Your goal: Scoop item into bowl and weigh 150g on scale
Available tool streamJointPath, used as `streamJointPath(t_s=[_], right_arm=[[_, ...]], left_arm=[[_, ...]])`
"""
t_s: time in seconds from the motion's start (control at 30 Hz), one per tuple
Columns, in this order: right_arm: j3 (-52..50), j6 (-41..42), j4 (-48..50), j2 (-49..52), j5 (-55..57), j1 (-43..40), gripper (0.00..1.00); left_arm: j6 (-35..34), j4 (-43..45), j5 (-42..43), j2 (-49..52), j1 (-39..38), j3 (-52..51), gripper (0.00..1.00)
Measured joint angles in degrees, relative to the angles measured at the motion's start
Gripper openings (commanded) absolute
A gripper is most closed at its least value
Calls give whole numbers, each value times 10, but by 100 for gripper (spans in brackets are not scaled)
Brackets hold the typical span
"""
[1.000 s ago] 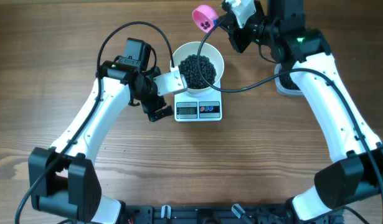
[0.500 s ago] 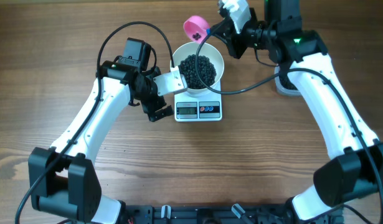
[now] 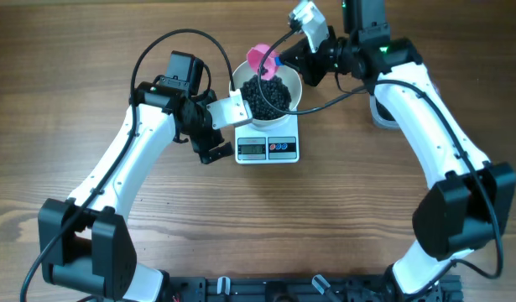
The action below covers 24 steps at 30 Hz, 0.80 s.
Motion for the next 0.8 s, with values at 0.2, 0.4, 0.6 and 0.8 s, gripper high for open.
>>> streamJointPath(t_s=[0.2,0.4,0.6,0.8], right_arm=[[0,0,0,9,33,0,4],[0,0,-2,36,51,0,4],[0,0,-4,42,74,0,4],[0,0,-30,42,85,0,4]], left_arm=[[0,0,0,0,0,0,100],[0,0,0,0,0,0,100],[0,0,0,0,0,0,100],[0,0,0,0,0,0,100]])
